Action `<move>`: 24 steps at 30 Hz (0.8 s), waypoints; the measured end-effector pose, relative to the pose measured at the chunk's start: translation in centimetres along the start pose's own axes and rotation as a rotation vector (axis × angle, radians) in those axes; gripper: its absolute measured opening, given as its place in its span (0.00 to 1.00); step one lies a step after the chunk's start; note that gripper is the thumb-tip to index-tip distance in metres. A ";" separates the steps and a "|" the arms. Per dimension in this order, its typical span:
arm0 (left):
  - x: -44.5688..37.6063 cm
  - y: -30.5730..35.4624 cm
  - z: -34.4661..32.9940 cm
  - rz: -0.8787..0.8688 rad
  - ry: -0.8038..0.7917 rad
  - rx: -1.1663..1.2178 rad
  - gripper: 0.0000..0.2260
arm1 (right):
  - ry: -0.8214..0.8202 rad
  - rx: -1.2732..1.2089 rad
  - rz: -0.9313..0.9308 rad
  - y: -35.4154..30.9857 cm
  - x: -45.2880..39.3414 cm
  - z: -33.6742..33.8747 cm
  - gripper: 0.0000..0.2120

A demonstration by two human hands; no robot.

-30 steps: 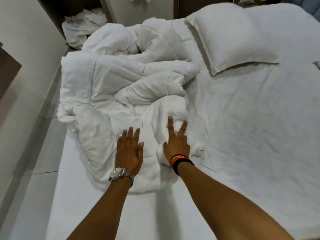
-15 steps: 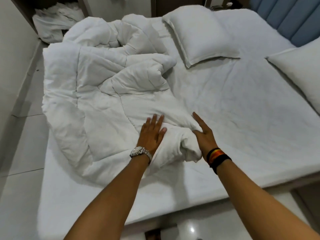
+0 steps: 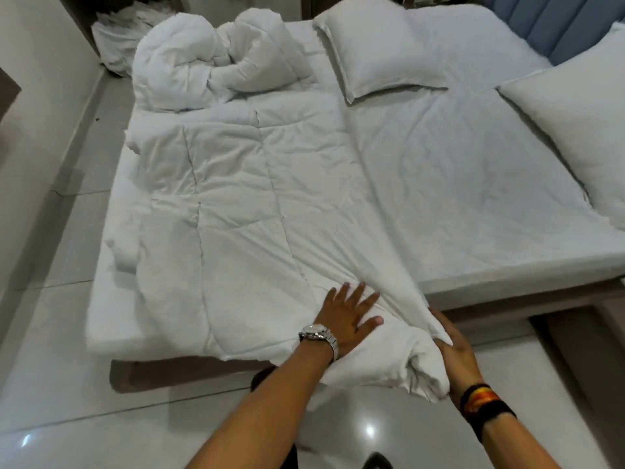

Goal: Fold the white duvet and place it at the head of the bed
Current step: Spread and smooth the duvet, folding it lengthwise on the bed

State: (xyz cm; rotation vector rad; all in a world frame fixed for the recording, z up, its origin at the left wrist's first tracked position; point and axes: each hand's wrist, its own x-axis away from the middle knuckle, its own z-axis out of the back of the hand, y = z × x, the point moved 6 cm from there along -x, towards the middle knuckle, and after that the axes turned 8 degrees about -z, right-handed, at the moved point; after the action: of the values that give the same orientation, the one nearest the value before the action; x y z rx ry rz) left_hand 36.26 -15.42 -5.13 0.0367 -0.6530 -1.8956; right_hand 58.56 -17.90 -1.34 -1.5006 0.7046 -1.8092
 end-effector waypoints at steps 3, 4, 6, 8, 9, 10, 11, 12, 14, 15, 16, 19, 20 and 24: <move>3.9 -0.5 -0.8 0.037 0.104 -0.015 0.34 | 0.038 0.187 -0.012 2.9 -0.5 -0.2 0.26; 5.7 -2.0 -0.4 0.087 0.194 -0.026 0.31 | 0.060 0.276 0.009 2.9 -0.8 -1.2 0.26; 10.1 -6.3 1.1 0.222 0.410 -0.057 0.29 | 0.134 0.493 0.110 1.7 -1.2 -4.3 0.27; 15.2 -12.2 3.2 0.401 0.599 -0.059 0.32 | 0.176 0.712 0.292 -0.9 -0.6 -9.6 0.30; 17.8 -15.4 4.2 0.506 0.675 -0.037 0.35 | 0.148 0.773 0.401 -2.3 0.0 -13.1 0.31; 20.2 -18.7 5.1 0.616 0.735 0.005 0.39 | 0.093 0.816 0.511 -3.5 0.5 -16.9 0.31; 22.5 -22.0 6.0 0.719 0.782 0.061 0.44 | 0.024 0.861 0.604 -4.4 1.1 -21.0 0.32; 24.6 -25.1 6.9 0.807 0.826 0.125 0.49 | -0.049 0.911 0.681 -5.1 1.7 -25.3 0.33; 27.6 -30.6 8.6 0.893 0.905 0.256 0.59 | -0.177 1.025 0.803 -5.7 2.6 -33.0 0.37; 28.6 -33.3 9.6 0.903 0.934 0.325 0.62 | -0.222 1.081 0.847 -5.7 2.9 -36.7 0.40; 29.2 -36.0 10.6 0.904 0.958 0.399 0.65 | -0.243 1.140 0.888 -5.6 3.1 -40.0 0.44; 28.9 -42.9 13.2 0.881 0.922 0.627 0.73 | -0.238 1.321 0.991 -4.3 3.7 -47.2 0.55; 28.2 -44.7 13.9 0.851 0.882 0.680 0.75 | -0.236 1.375 1.015 -3.5 3.7 -48.9 0.59; 24.3 -46.9 14.8 0.712 0.737 0.812 0.72 | -0.172 1.529 0.972 -1.6 2.4 -51.5 0.67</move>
State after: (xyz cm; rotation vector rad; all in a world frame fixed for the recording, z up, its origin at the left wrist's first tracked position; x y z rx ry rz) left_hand -18.53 -17.53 -7.33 0.8597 -0.7335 -0.7462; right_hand 7.46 -19.40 -8.45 -0.1401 -0.1593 -0.8691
